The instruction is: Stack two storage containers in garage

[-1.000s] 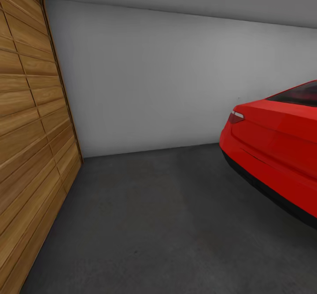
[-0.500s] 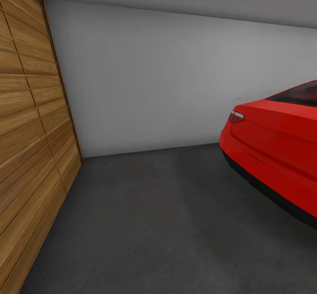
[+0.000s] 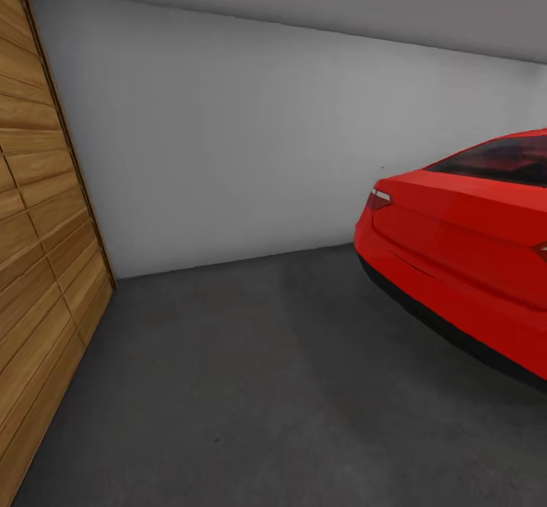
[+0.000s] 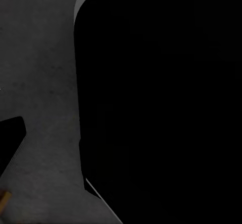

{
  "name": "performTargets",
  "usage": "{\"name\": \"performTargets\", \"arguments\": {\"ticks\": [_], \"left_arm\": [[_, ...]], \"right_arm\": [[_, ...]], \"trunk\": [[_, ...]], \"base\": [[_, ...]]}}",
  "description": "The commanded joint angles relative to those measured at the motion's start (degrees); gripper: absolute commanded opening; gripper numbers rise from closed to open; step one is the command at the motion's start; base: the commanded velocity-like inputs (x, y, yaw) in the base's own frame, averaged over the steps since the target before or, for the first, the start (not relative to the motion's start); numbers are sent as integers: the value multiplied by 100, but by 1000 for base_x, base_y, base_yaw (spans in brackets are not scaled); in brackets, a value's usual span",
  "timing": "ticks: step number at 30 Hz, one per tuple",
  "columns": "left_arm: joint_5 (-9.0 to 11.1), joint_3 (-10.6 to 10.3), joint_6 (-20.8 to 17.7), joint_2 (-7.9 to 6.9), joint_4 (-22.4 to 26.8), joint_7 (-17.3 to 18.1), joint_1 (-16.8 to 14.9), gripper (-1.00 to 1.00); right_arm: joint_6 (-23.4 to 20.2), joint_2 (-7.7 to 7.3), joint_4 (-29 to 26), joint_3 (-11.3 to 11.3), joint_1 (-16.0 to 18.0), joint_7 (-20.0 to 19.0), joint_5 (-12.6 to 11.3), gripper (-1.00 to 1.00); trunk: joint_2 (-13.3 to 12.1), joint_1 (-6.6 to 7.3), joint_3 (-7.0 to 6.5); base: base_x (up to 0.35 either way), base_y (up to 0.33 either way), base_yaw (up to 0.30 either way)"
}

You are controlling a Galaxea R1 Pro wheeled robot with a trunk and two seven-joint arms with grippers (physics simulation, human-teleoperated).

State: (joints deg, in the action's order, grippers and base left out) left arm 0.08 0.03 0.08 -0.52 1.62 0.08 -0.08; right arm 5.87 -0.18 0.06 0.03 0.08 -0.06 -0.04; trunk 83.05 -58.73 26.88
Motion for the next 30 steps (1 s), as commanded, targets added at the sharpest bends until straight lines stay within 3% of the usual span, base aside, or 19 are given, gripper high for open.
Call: {"name": "performTargets", "arguments": {"ticks": [1,30], "left_arm": [[1,1,1,-1,1,1,-1,100],[1,-9,1,-1,1,1,-1,100]], "right_arm": [[51,0,1,2,1,2,-2,100],[61,1,3,6,1,15,-25,100]], "trunk": [[2,0,5],[2,0,5]], "base": [[0,0,-284],[0,0,-286]]}}
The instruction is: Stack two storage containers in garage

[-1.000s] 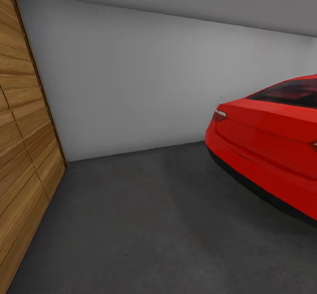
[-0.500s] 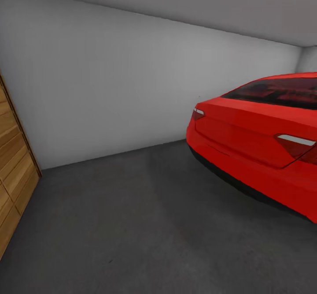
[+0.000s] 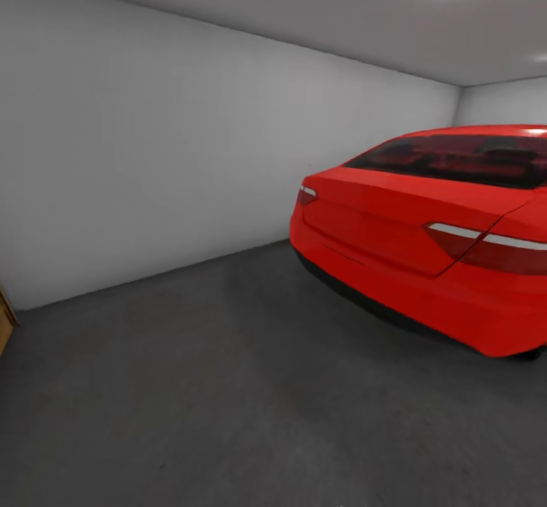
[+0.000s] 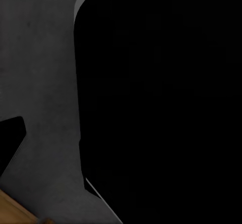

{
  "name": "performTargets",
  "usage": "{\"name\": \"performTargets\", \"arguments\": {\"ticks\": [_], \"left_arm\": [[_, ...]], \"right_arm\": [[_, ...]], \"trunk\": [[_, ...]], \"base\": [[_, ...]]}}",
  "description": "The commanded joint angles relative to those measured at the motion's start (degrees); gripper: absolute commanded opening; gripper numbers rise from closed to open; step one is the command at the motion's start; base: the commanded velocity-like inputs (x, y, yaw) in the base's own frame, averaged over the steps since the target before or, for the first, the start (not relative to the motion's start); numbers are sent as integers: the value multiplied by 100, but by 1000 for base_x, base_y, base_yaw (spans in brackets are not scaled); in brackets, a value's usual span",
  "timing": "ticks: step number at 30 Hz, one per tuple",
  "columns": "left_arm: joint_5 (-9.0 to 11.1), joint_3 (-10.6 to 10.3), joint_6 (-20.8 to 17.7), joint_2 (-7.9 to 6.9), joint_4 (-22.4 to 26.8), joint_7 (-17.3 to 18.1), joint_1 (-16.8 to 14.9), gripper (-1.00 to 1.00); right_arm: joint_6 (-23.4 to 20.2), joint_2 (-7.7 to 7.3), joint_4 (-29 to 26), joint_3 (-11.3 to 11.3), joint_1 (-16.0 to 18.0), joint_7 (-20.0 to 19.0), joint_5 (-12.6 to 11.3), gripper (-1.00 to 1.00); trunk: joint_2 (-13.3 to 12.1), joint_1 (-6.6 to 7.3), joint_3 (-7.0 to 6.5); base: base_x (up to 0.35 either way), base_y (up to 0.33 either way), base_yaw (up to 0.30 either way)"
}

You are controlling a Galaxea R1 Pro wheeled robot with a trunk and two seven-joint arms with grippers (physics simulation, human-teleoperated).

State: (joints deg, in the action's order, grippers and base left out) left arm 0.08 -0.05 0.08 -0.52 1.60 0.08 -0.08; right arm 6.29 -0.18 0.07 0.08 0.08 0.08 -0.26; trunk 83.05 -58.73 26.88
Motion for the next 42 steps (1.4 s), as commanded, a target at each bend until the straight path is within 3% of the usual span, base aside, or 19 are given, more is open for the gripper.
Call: {"name": "performTargets", "arguments": {"ticks": [1,42], "left_arm": [[1,-2,1,-1,2,1,-1,100],[1,-1,1,-1,1,1,-1,100]], "right_arm": [[20,0,1,1,1,1,-2,100],[21,4,1,4,1,1,23,100]], "trunk": [[2,0,5],[2,0,5]], "base": [[0,0,-287],[0,0,-286]]}}
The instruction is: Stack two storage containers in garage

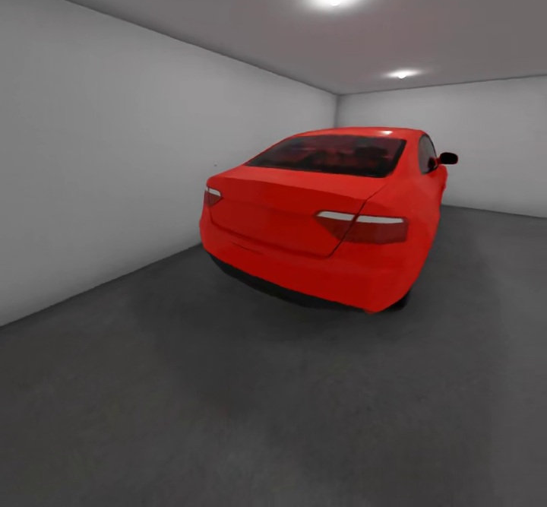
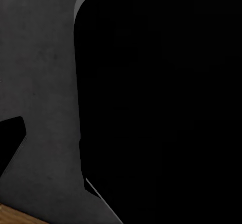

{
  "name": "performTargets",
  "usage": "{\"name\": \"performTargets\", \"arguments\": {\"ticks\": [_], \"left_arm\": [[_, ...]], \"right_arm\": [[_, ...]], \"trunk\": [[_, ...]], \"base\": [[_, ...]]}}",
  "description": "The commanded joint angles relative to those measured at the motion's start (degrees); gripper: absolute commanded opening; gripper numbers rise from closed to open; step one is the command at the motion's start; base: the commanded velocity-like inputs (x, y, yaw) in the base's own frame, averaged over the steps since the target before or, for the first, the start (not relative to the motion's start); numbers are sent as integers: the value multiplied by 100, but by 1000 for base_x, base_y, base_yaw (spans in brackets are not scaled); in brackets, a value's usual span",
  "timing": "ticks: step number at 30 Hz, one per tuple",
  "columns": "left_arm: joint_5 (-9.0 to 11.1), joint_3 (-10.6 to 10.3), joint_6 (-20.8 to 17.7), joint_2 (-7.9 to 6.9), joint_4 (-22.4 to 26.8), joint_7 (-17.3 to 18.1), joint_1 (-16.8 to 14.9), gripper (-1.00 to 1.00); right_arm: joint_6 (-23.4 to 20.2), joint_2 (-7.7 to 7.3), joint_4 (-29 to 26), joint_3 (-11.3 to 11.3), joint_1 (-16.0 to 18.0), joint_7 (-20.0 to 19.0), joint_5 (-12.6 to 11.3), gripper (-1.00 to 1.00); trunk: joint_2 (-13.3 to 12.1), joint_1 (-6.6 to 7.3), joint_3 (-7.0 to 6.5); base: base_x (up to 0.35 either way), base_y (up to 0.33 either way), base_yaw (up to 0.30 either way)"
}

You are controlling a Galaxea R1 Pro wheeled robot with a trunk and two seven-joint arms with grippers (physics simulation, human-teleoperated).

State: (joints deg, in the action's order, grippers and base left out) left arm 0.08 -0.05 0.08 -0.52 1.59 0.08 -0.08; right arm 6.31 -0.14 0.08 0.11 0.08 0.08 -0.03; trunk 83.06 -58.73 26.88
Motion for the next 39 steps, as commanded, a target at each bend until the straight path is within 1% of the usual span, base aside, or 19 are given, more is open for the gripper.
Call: {"name": "performTargets", "arguments": {"ticks": [1,17,20,26,31,36,39], "left_arm": [[1,-2,1,-1,2,1,-1,100],[-21,-2,6,-5,13,1,-1,100],[-9,6,59,3,132,1,-1,100],[4,11,73,13,205,-3,-1,100],[13,28,79,50,253,-2,-1,100],[18,45,80,71,432,0,-1,100],[25,50,73,61,457,0,-1,100]], "right_arm": [[19,-1,1,1,1,1,-2,100],[125,-3,1,1,1,-2,-5,100],[132,-4,1,-1,1,-3,-6,100],[133,-4,1,-2,1,-4,-6,100],[133,-4,1,-2,1,-3,-6,100],[133,-4,1,-2,1,-5,-6,100],[133,-4,1,-2,1,-7,-6,100]], "trunk": [[2,0,5],[2,0,5],[2,0,5],[2,0,5],[2,0,5],[2,0,5],[2,0,5]], "base": [[0,0,-286],[0,0,-286],[0,0,-286],[0,0,-286],[0,0,-286],[0,0,-286],[0,0,-286]]}}
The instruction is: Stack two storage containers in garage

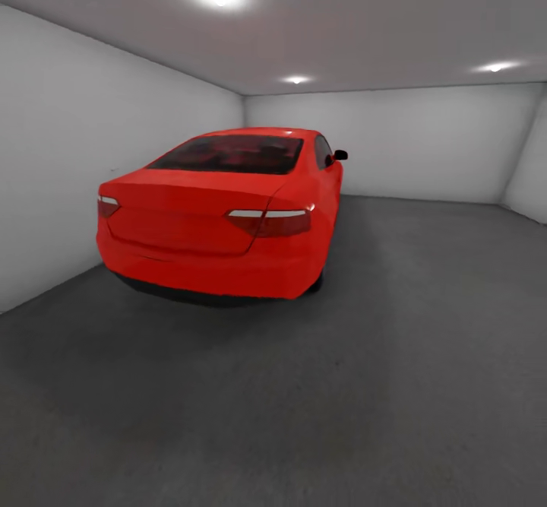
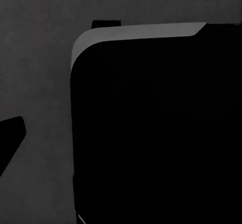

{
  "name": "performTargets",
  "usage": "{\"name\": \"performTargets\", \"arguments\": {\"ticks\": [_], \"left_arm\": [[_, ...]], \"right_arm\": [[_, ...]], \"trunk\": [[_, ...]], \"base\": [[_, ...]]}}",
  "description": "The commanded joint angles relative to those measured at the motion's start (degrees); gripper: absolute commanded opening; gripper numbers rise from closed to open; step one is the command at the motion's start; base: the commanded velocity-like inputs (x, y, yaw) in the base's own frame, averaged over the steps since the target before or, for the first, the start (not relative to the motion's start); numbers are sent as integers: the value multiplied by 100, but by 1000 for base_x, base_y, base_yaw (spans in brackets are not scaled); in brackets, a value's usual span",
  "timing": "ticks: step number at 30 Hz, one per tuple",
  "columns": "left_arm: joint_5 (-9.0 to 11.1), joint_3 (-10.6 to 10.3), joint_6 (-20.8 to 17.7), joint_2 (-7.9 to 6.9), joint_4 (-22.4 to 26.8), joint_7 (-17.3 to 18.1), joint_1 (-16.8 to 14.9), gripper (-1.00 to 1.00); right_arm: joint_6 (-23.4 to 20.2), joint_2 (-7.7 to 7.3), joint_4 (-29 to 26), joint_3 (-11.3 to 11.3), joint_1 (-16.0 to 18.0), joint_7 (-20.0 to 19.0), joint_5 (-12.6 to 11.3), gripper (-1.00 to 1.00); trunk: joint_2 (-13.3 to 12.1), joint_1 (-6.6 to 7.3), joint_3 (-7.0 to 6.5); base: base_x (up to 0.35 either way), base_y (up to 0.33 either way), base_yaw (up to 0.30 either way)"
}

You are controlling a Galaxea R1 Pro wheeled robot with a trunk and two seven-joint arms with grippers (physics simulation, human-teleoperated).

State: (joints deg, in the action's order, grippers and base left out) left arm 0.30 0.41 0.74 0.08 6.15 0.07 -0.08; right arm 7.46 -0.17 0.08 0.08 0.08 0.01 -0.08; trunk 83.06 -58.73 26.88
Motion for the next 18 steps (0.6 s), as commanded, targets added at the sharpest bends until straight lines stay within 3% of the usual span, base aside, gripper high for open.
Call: {"name": "performTargets", "arguments": {"ticks": [1,10,12,13,15,18], "left_arm": [[4,10,7,0,-2,1,-1,100],[56,35,48,-17,-28,-5,-1,100],[191,37,169,-21,-45,-22,-1,100],[418,36,295,-20,-68,-37,-1,100],[613,32,357,-24,-85,-46,-1,100],[711,30,383,-27,-96,-49,-1,100]], "right_arm": [[19,0,1,1,1,0,-1,100],[19,1,1,1,1,4,-1,100],[19,0,1,1,1,6,-1,100],[19,0,1,1,1,5,-1,100],[19,0,1,1,1,4,-1,100],[19,0,1,1,1,6,-1,100]], "trunk": [[2,0,4],[2,0,4],[2,0,4],[2,0,4],[2,0,4],[2,0,4]], "base": [[0,0,-286],[0,0,-281],[0,0,-276],[0,0,-272],[0,0,-271],[0,0,-269]]}}
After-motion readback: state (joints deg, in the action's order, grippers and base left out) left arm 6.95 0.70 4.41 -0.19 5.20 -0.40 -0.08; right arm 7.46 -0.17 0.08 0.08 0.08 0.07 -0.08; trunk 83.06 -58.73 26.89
